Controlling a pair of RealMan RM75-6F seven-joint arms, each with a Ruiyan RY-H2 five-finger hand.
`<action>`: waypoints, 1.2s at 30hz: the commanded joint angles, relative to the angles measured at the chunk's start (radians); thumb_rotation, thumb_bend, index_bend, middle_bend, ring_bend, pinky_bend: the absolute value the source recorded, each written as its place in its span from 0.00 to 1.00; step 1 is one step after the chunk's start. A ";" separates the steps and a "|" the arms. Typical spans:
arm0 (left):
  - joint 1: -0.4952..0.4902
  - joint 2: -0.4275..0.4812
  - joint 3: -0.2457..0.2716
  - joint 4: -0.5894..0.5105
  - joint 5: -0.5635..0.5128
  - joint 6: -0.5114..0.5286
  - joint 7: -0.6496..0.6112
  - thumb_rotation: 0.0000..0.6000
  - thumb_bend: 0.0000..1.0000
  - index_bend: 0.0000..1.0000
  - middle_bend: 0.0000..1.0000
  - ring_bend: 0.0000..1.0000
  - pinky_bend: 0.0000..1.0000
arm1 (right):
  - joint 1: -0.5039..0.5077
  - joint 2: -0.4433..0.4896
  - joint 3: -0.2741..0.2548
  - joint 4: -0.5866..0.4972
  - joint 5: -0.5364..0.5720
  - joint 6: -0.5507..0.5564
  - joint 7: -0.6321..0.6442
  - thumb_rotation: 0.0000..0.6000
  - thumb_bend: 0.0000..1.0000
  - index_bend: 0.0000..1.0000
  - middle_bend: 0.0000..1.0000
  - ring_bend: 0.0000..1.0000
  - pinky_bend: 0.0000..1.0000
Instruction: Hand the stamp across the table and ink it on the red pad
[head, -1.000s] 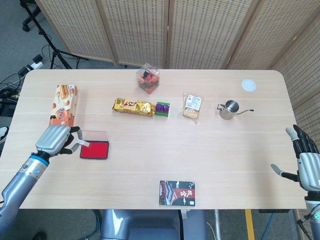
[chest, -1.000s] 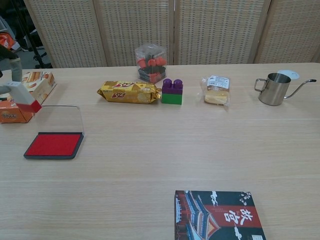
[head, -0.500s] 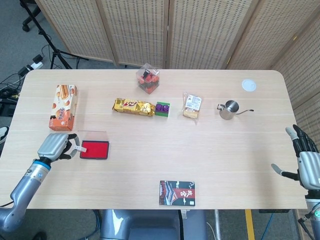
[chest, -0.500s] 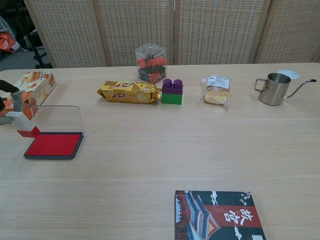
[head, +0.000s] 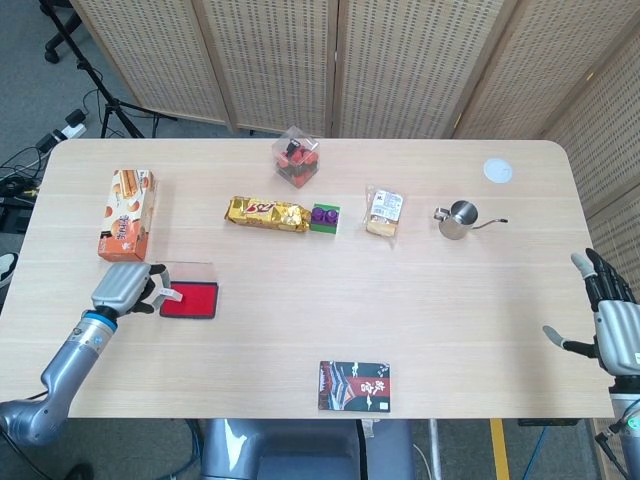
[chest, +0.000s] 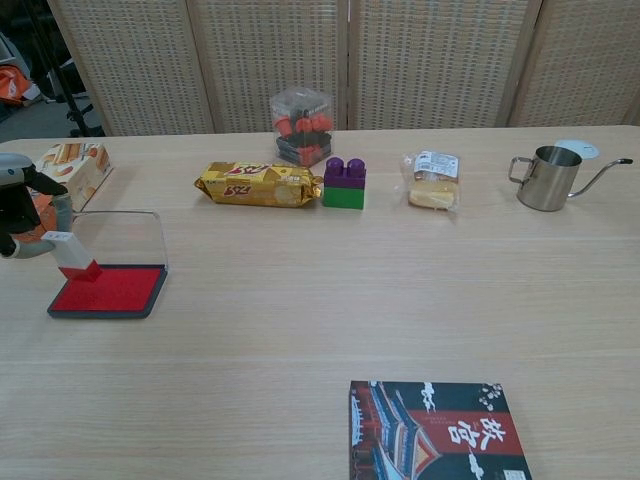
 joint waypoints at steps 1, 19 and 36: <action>-0.009 -0.014 0.005 0.016 -0.020 -0.008 0.009 1.00 0.48 0.63 1.00 1.00 0.93 | 0.001 -0.001 0.001 0.002 0.003 -0.004 0.000 1.00 0.00 0.00 0.00 0.00 0.11; -0.039 -0.075 0.041 0.082 -0.054 -0.026 0.048 1.00 0.48 0.63 1.00 1.00 0.93 | 0.006 -0.004 0.002 0.004 0.010 -0.015 -0.007 1.00 0.00 0.00 0.00 0.00 0.11; -0.040 -0.076 0.047 0.079 -0.053 0.002 0.043 1.00 0.48 0.63 1.00 1.00 0.93 | 0.003 0.001 0.001 -0.001 0.005 -0.010 -0.002 1.00 0.00 0.00 0.00 0.00 0.11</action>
